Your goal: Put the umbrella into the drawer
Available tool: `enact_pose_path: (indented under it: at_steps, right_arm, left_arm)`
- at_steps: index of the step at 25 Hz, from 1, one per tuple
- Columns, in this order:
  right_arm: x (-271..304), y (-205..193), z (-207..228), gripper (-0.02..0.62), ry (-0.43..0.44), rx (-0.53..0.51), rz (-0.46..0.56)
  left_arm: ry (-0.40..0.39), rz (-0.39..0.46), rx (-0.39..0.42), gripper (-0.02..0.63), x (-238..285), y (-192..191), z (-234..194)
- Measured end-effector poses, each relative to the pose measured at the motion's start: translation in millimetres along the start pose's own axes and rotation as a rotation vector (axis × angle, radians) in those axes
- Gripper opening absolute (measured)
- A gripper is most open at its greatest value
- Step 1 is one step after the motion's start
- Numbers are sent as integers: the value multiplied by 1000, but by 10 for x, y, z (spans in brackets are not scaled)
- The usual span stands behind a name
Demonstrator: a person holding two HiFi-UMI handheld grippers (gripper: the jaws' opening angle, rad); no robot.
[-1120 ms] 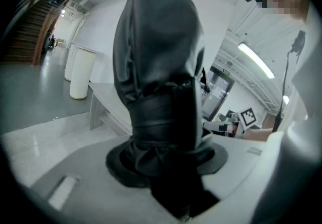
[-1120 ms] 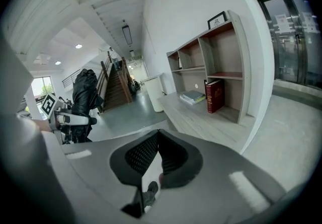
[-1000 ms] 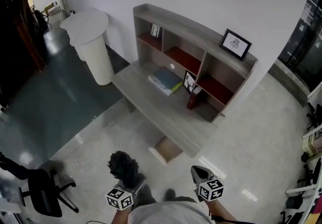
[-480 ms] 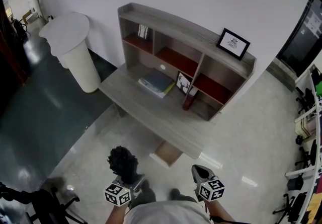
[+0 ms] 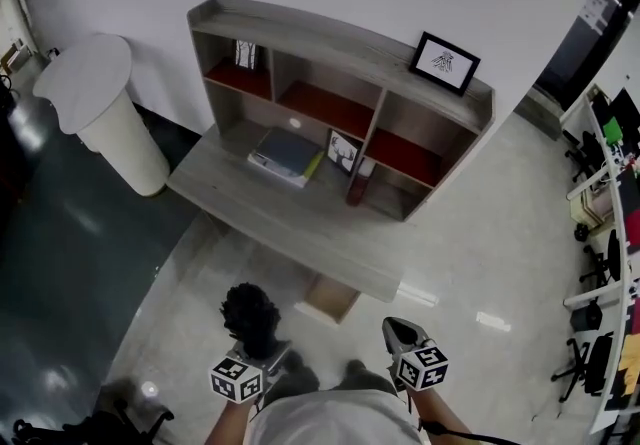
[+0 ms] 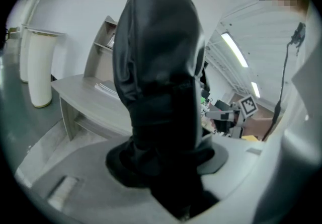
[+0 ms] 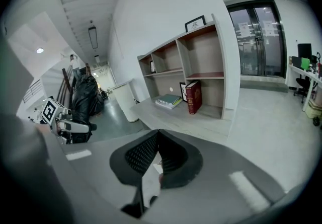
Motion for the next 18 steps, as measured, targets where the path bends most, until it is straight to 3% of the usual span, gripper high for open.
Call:
enact_pose_path:
  at_steps: [10, 18]
  right_arm:
    - [216, -169, 51, 5, -85, 62, -7]
    - [294, -252, 228, 5, -97, 95, -53]
  left_arm:
    - [-112, -88, 53, 209, 412, -59, -217]
    - [-116, -125, 6, 209, 740, -132, -230]
Point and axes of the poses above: the fingertips, and each gripper's own axes: x forward along the fingers, z to its right, y out of its top, the point moved 5 cm from there along -x, backward along the fingers, and after that the axes turned 13 degrees about y, right-handed, at the moved point
